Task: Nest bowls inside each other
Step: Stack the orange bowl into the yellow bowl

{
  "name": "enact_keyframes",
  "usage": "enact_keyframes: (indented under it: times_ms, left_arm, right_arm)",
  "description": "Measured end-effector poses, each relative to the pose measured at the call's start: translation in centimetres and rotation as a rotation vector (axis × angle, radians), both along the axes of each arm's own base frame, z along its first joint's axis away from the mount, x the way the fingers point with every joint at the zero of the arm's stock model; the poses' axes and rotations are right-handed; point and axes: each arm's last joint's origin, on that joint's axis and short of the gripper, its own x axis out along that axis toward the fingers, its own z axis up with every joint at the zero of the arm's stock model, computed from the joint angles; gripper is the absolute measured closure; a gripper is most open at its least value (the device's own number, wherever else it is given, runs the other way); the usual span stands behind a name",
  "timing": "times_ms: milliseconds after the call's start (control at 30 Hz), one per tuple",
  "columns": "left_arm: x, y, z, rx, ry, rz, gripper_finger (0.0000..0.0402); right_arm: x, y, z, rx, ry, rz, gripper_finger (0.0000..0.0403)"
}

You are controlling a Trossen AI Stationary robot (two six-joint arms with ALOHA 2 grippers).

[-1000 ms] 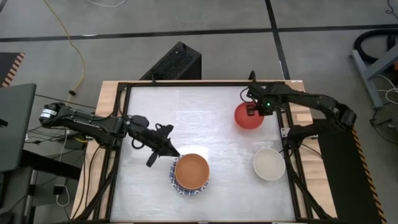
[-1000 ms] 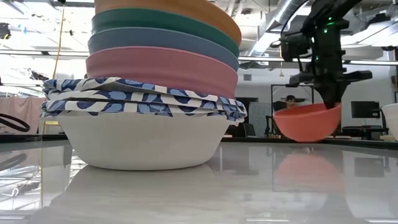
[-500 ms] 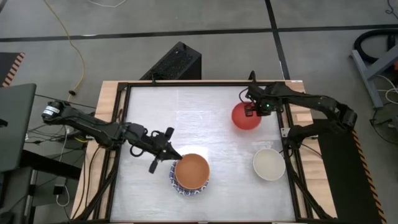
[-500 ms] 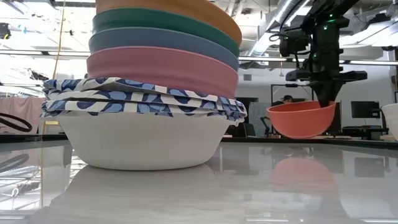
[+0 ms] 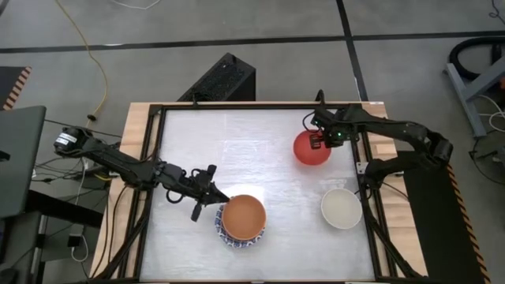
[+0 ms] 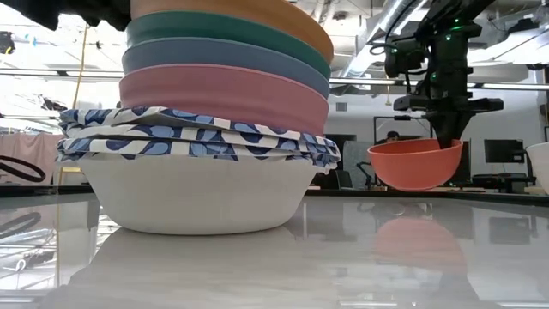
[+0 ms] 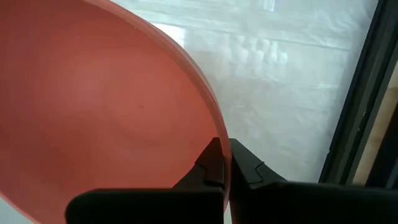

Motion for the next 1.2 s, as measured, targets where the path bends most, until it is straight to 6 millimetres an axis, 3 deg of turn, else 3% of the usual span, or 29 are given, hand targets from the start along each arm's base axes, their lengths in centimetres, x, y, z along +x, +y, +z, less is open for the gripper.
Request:
enact_keyframes:
  times_ms: [233, 633, 1200]
  left_arm:
    - [-0.1, -0.5, -0.2, 0.015, 0.013, 0.025, 0.0401]
    - [2.0, -2.2, -2.3, -0.068, -0.01, 0.0, 0.0401]
    - [1.9, -2.4, -2.6, -0.076, 0.019, 0.016, 0.0401]
  right_arm:
    - [0.0, 0.0, 0.0, -0.003, -0.003, 0.003, 0.0392]
    - [0.2, -0.2, 0.1, -0.017, -0.019, 0.028, 0.0392]
    - [0.2, -0.1, 0.1, -0.019, -0.014, 0.053, 0.0392]
